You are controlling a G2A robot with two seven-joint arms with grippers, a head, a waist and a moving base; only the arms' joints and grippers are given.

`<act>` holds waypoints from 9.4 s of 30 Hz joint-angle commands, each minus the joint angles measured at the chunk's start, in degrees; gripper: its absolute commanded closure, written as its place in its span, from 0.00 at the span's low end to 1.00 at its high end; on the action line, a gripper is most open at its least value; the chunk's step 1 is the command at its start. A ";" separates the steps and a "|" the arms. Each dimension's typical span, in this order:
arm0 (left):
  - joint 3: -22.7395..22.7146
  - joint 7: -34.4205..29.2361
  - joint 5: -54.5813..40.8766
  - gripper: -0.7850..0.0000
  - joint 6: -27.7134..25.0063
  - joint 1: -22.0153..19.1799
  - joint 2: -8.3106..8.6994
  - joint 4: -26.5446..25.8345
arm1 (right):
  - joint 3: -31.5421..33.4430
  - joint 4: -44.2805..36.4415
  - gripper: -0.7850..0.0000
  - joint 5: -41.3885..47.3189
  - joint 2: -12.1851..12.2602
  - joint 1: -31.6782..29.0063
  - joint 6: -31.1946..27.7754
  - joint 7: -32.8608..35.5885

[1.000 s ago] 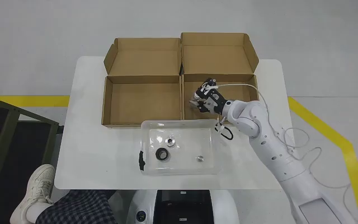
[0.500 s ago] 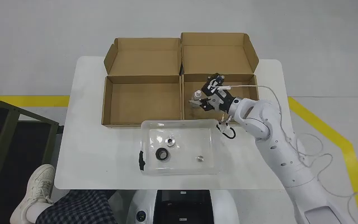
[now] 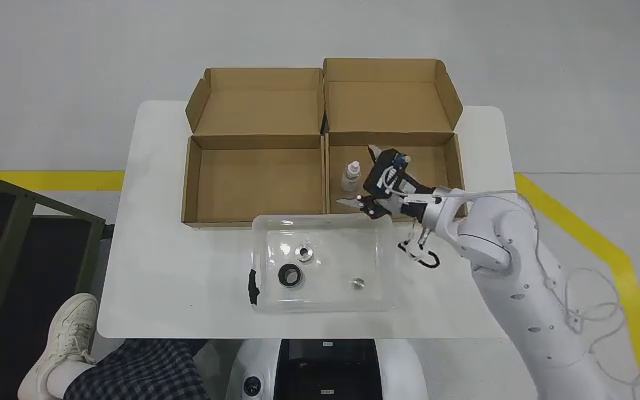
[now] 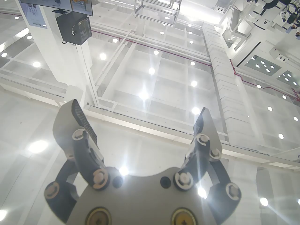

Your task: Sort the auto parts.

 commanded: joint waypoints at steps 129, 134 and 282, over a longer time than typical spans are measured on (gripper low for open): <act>0.00 0.00 0.00 0.00 0.00 0.00 0.00 0.00 | -36.88 1.13 1.00 12.54 13.33 17.20 -6.03 29.18; 0.00 0.00 0.00 0.00 0.00 0.00 0.00 0.00 | -35.28 -0.22 1.00 13.20 13.83 17.02 -5.91 28.42; 0.00 0.00 0.00 0.00 0.00 0.00 0.00 0.00 | -18.66 36.06 0.98 8.95 4.91 17.92 3.38 -11.78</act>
